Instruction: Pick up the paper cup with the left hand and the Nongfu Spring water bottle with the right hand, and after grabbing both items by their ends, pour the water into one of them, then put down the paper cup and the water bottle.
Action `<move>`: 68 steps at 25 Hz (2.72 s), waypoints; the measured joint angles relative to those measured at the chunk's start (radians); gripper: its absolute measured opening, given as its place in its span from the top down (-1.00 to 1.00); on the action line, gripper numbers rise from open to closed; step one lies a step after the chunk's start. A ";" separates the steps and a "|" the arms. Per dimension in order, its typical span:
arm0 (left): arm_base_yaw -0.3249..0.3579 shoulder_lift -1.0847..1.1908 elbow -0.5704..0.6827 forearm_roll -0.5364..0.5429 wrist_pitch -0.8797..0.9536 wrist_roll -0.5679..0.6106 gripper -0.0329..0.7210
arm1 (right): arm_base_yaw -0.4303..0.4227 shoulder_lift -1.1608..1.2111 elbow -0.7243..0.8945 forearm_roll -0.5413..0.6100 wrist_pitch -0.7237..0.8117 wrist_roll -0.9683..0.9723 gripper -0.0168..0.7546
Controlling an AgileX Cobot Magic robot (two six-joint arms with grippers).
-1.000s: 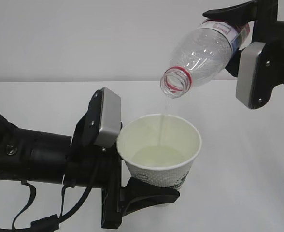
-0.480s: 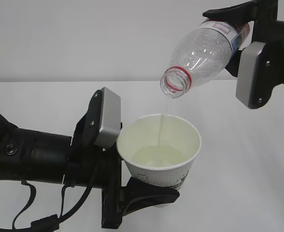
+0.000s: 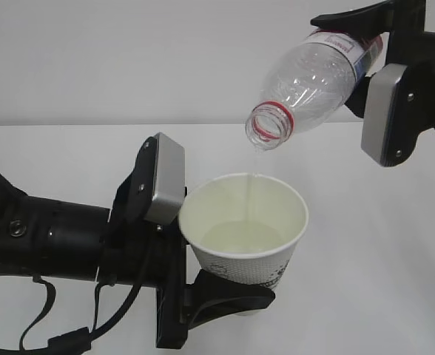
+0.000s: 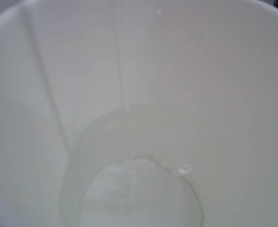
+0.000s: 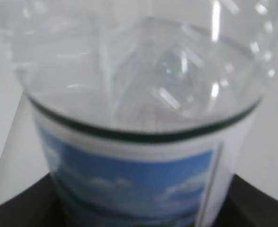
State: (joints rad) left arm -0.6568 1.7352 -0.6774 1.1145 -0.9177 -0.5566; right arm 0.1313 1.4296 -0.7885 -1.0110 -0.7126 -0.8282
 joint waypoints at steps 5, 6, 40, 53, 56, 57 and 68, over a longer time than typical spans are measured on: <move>0.000 0.000 0.000 0.000 0.000 0.000 -0.49 | 0.000 0.000 0.000 0.000 0.000 0.000 -0.28; 0.000 0.000 0.000 0.000 0.000 -0.002 -0.49 | 0.000 0.000 0.000 0.000 0.000 0.000 -0.28; 0.000 0.000 0.000 -0.002 0.001 -0.044 -0.48 | 0.000 0.000 0.000 0.006 -0.005 -0.020 -0.28; 0.000 0.000 0.000 -0.002 0.001 -0.046 -0.48 | 0.000 0.000 -0.001 0.008 -0.005 -0.021 -0.28; 0.000 0.000 0.000 -0.002 0.001 -0.046 -0.48 | 0.000 0.000 -0.001 0.008 -0.005 -0.025 -0.28; 0.000 0.000 0.000 -0.002 0.001 -0.046 -0.48 | 0.000 0.000 -0.001 0.008 -0.006 -0.028 -0.28; 0.000 0.000 0.000 -0.002 0.001 -0.046 -0.48 | 0.000 0.000 -0.001 0.008 -0.006 -0.058 -0.28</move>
State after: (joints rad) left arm -0.6568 1.7352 -0.6774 1.1124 -0.9164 -0.6026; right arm 0.1313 1.4296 -0.7891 -1.0026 -0.7187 -0.8864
